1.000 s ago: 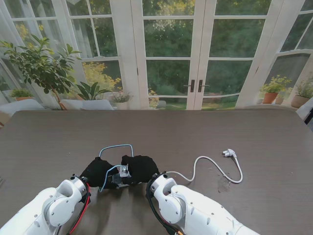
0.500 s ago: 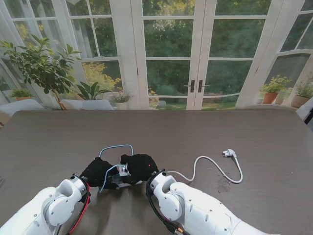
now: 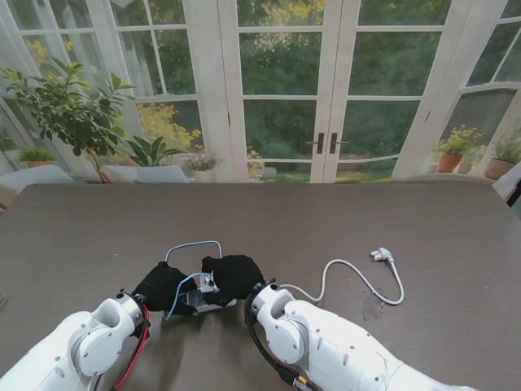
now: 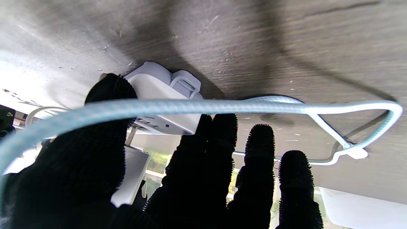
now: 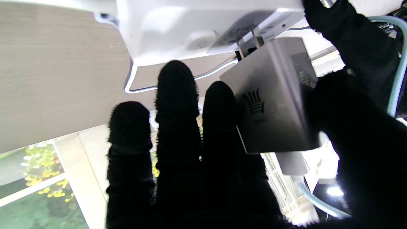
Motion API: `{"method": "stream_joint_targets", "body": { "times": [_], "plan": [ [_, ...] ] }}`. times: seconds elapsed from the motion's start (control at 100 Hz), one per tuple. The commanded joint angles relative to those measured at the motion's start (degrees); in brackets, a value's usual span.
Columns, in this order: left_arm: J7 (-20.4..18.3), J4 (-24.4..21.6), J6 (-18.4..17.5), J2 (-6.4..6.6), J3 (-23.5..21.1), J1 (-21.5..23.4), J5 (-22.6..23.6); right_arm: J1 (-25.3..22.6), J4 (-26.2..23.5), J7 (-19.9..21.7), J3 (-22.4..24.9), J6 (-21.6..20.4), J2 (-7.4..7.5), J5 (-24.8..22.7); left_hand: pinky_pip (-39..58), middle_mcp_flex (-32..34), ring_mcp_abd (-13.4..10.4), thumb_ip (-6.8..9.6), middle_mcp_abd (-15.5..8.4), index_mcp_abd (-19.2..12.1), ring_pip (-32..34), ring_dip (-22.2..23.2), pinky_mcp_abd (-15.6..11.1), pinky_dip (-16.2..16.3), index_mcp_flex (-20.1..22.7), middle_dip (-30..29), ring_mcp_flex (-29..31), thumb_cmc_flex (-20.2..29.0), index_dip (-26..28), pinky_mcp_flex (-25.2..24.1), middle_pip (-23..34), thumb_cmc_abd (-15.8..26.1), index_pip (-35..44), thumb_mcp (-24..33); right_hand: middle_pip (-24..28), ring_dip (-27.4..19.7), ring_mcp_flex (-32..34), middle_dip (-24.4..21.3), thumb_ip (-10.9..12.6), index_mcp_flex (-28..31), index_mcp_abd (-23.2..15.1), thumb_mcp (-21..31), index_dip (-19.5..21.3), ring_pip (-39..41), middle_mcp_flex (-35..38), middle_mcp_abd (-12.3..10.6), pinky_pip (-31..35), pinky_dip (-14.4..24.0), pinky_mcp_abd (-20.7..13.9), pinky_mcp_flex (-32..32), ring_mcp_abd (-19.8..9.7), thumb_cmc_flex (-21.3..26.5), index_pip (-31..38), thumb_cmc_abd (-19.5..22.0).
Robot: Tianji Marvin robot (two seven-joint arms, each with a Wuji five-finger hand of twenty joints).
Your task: Set up the charging station
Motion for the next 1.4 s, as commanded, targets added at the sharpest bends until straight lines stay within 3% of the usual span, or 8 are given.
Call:
{"method": "stream_joint_targets", "body": {
  "times": [0.0,0.38,1.39],
  "plan": [
    [-1.62,1.03,-0.11,0.16,0.21,0.72,0.26,-0.03,0.42,0.73,-0.56,-0.15,-0.27,-0.44,1.95,3.07,-0.77,1.55,-1.87,-7.27,1.13,0.76,0.76,-0.57,7.16,0.41,1.2,10.22,2.79,-0.42,0.55,5.29,12.85,6.11,-0.92,0.78,1.37,-0.08,2.66,7.4,-24.72,9.39,6.8,1.27,-0.95,-4.66,2.53,-0.06,-1.58,0.13,-1.32,5.84,15.0,7.12],
    [-1.54,0.97,-0.4,0.14,-0.11,0.88,0.13,0.43,2.38,0.19,-1.88,-0.9,-0.72,-0.98,2.06,3.35,-0.9,1.42,-1.73,-7.07,1.23,0.78,0.8,-0.62,7.17,-0.68,1.49,9.74,2.85,-0.39,0.55,5.52,12.94,5.63,-0.18,0.95,2.69,0.08,2.6,7.58,-24.65,9.73,6.63,2.33,-0.59,-4.72,2.69,-0.56,-3.48,0.98,-2.07,5.85,15.22,6.84],
    [-1.54,1.23,-1.35,0.17,-0.46,0.65,0.12,1.58,0.23,0.73,-3.32,2.2,1.13,-5.85,2.73,3.57,-0.75,1.53,-1.37,-6.62,1.34,0.79,0.86,-0.48,7.28,-3.5,1.88,9.72,3.1,-0.01,1.12,6.3,13.14,4.97,-0.12,0.71,2.82,0.22,2.49,7.91,-24.57,9.6,6.46,1.84,-0.05,-4.66,1.36,-2.29,-5.46,0.6,-3.04,5.41,15.12,7.27]
  ]
}}
